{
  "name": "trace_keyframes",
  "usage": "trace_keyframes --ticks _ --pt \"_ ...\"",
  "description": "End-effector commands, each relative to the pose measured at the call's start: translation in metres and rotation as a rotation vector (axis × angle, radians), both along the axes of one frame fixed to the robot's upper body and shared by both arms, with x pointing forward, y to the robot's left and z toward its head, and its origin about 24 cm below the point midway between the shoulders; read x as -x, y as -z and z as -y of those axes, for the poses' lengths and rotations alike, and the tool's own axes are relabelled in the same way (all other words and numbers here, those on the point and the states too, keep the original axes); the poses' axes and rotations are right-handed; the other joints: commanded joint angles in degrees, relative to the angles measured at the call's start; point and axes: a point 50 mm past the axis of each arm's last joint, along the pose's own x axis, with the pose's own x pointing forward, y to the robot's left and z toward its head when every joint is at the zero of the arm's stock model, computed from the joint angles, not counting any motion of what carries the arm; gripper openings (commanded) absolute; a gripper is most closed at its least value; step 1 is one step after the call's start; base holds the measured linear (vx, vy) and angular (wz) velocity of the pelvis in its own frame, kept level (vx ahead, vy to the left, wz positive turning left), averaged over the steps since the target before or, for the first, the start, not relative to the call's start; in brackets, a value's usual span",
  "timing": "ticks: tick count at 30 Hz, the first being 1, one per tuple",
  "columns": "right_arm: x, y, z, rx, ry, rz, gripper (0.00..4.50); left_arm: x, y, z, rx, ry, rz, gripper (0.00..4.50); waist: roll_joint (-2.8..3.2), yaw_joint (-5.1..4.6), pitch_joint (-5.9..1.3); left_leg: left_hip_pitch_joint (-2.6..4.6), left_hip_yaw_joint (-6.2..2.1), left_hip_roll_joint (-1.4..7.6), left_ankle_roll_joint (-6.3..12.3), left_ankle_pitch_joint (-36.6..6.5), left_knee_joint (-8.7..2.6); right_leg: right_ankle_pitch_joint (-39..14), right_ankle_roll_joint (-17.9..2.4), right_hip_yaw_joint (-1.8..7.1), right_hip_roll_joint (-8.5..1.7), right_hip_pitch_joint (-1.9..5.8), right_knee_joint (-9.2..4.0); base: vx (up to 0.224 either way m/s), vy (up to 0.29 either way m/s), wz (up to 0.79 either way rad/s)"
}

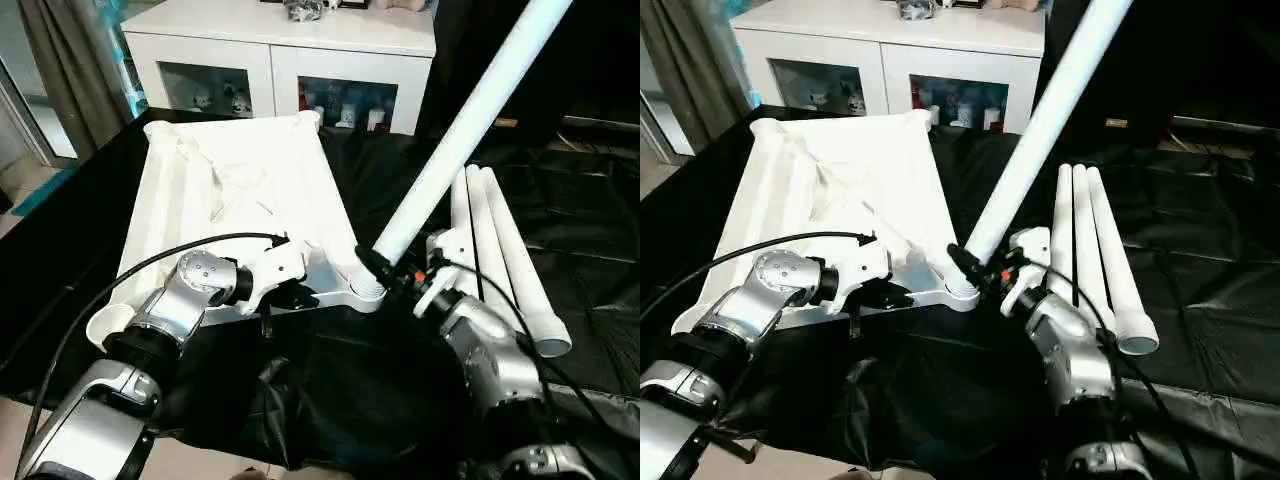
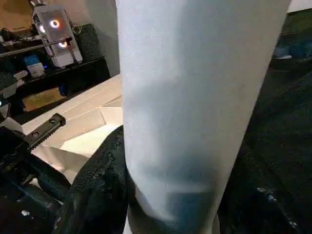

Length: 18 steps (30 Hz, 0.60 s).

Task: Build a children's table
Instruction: Insert table leg to table base

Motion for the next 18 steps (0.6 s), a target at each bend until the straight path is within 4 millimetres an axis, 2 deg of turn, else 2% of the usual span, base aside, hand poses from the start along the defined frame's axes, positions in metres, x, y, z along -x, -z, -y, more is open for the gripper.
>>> trace_keyframes --ticks 1,5,6,10,15,16,17,18 --pt "0.014 0.033 0.004 0.105 -0.014 -0.148 1.90 -0.009 -0.007 -0.006 -0.032 -0.055 0.049 0.00 0.68 -0.11 -2.45 1.18 -3.63 5.38 -1.19 -22.94 -5.39 -32.37 -6.29 4.57 -7.88 0.92 -6.71 0.000 0.000 0.00" --pt "0.012 0.033 0.000 0.156 -0.071 -0.162 1.90 -0.008 -0.007 -0.006 -0.034 -0.047 0.046 0.00 0.73 -0.28 -2.41 1.21 -3.70 5.44 -1.41 -23.70 -5.50 -32.47 -6.12 4.51 -7.74 0.85 -6.69 0.000 0.000 0.00" --pt "0.012 0.032 -0.001 0.166 -0.085 -0.163 1.90 -0.008 -0.007 -0.006 -0.034 -0.045 0.045 0.00 0.91 -0.32 -2.34 1.21 -3.79 5.45 -1.47 -24.05 -5.53 -32.47 -6.20 4.47 -7.74 0.86 -6.63 0.000 0.000 0.00" --pt "0.011 0.031 -0.005 0.203 -0.172 -0.183 1.90 -0.007 -0.006 -0.007 -0.035 -0.037 0.040 0.00 0.57 -0.36 -2.33 1.16 -3.72 5.39 -1.07 -23.82 -5.47 -33.61 -5.88 4.56 -7.92 0.84 -6.86 0.000 0.000 0.00" --pt "0.009 0.028 -0.007 0.241 -0.256 -0.185 1.90 -0.004 -0.005 -0.010 -0.041 -0.033 0.035 0.00 0.62 -0.48 -2.33 1.16 -3.63 5.36 -0.91 -23.49 -5.48 -32.82 -6.10 4.50 -7.77 0.84 -6.81 0.000 0.000 0.00" --pt "0.009 0.028 -0.007 0.242 -0.260 -0.186 1.90 -0.004 -0.005 -0.010 -0.042 -0.033 0.034 0.00 0.14 -0.42 -2.35 1.06 -3.60 5.35 -0.51 -22.41 -5.42 -33.09 -6.08 4.55 -7.93 0.89 -6.76 0.000 0.000 0.00" --pt "0.009 0.028 -0.007 0.246 -0.266 -0.185 1.90 -0.004 -0.004 -0.011 -0.043 -0.033 0.033 0.00 0.27 -0.40 -2.34 1.08 -3.58 5.34 -0.46 -22.17 -5.41 -33.32 -6.02 4.57 -7.93 0.86 -6.78 0.000 0.000 0.00" --pt "0.009 0.028 -0.008 0.252 -0.278 -0.180 1.90 -0.003 -0.003 -0.012 -0.045 -0.034 0.032 0.00 -0.08 -0.49 -2.37 0.98 -3.52 5.33 -0.28 -21.76 -5.44 -33.40 -5.93 4.53 -7.87 0.91 -6.82 0.000 0.000 0.00"
